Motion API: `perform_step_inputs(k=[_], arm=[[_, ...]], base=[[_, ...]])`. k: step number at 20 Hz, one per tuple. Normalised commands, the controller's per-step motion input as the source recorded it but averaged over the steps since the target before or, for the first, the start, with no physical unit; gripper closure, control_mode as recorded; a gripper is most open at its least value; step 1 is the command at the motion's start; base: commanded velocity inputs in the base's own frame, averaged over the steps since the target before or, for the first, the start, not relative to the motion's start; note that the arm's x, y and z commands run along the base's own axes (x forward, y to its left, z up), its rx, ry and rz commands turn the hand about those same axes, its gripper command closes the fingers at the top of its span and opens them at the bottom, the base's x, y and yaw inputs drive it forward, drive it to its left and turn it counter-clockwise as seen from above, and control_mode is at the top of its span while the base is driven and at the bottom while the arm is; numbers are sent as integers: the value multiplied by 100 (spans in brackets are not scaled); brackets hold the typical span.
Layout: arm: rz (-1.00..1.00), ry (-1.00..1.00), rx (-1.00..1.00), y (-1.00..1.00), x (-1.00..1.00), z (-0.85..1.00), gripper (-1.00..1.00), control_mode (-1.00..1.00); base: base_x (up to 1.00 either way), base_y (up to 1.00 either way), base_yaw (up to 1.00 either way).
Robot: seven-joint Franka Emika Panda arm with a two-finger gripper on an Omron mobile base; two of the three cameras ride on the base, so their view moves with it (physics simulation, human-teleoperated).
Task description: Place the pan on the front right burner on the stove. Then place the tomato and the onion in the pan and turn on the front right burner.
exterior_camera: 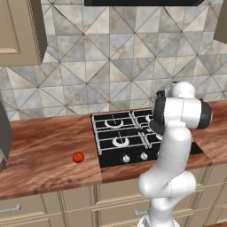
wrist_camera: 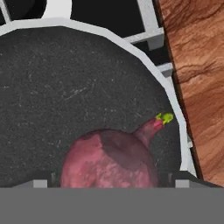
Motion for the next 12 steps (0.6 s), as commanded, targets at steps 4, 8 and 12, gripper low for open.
perform_step_inputs(k=[4,8,12], arm=[[0,-4,0,35,-43,72,-100,-100],[0,-1,0,66,-53,67,-100,-100],[0,0,0,78,-62,55,-100,-100]], base=[[0,0,0],[0,0,0],[0,0,0]])
